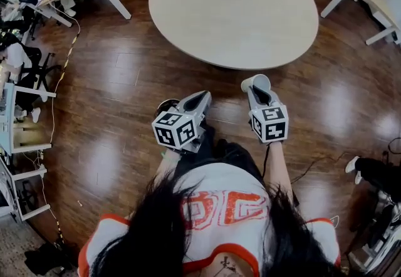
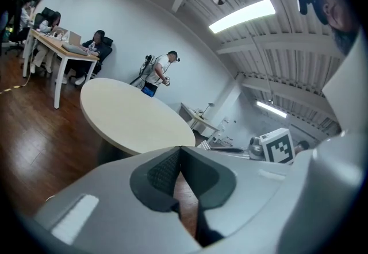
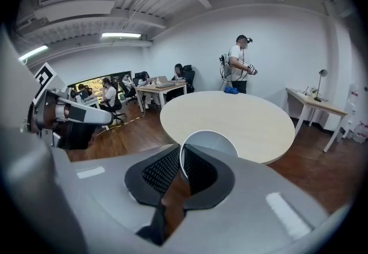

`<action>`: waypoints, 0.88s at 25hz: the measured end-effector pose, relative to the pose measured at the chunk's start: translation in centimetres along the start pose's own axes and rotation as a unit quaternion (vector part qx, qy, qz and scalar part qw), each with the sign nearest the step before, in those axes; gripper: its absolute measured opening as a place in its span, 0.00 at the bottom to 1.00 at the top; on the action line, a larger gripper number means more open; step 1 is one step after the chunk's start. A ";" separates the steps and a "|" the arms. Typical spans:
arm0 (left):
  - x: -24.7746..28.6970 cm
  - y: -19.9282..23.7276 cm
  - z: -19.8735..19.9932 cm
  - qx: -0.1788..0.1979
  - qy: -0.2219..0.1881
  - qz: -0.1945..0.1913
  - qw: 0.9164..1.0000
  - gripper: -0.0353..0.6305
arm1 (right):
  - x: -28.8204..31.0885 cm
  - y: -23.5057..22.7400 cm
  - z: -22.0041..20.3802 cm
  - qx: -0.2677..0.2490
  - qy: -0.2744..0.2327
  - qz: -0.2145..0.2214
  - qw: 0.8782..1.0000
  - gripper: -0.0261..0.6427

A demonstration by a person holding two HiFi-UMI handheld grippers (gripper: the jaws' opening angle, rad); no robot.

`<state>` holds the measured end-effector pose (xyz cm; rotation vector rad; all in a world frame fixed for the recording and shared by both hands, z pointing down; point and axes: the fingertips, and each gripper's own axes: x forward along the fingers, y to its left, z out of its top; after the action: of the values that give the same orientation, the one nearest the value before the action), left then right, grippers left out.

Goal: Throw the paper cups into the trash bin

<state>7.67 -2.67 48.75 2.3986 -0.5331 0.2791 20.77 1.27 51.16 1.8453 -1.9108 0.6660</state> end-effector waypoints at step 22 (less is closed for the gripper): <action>-11.8 3.0 -2.4 -0.062 -0.093 0.171 0.979 0.05 | 1.6 11.1 -1.6 -0.080 0.033 0.170 0.982 0.08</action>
<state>-4.39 0.35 48.36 2.2150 -1.0225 0.1637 9.58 1.03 52.69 1.3960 -2.1875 0.6462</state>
